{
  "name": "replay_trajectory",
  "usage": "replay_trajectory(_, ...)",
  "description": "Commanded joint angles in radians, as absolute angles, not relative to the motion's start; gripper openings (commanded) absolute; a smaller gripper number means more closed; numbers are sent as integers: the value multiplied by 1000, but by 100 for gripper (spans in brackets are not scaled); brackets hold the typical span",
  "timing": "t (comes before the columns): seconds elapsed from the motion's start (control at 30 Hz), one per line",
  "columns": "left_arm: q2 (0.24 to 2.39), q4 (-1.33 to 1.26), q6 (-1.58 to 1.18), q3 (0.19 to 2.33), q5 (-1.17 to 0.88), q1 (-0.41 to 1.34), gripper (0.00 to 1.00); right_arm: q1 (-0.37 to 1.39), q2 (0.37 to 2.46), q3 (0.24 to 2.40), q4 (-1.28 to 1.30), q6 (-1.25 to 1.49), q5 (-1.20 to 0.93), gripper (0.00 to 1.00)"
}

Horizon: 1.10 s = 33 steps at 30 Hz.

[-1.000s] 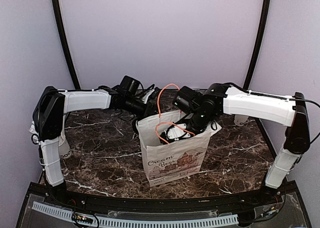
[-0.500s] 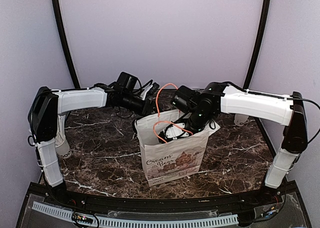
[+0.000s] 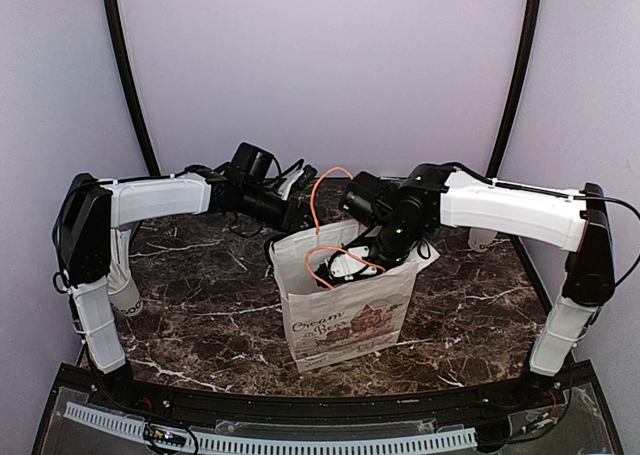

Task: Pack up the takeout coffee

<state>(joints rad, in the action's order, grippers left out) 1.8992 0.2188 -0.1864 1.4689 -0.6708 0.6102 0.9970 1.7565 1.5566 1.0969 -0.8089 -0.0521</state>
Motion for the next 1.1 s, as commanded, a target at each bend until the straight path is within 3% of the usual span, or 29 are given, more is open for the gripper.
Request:
replay_trajectory(0.0,1837,236,-166,1456,-669,604,51,1005,1820,1497,1133,-798,-91,66)
replay_trajectory(0.47,1823,274,-140,1454,-654,599,51,1004,1820,1615,1192,-802,-78,70)
replay_trajectory(0.73,1829,273,-135,1452,-652,595,51,1022,1772,1700,1224,-794,-74,84)
replay_trajectory(1.0,1830,262,-138,1432,-661,595,51,1048,1767,1760,1277,-781,-54,91)
replay_trajectory(1.07,1831,262,-137,1431,-663,595,51,1050,1762,1759,1277,-778,-52,98)
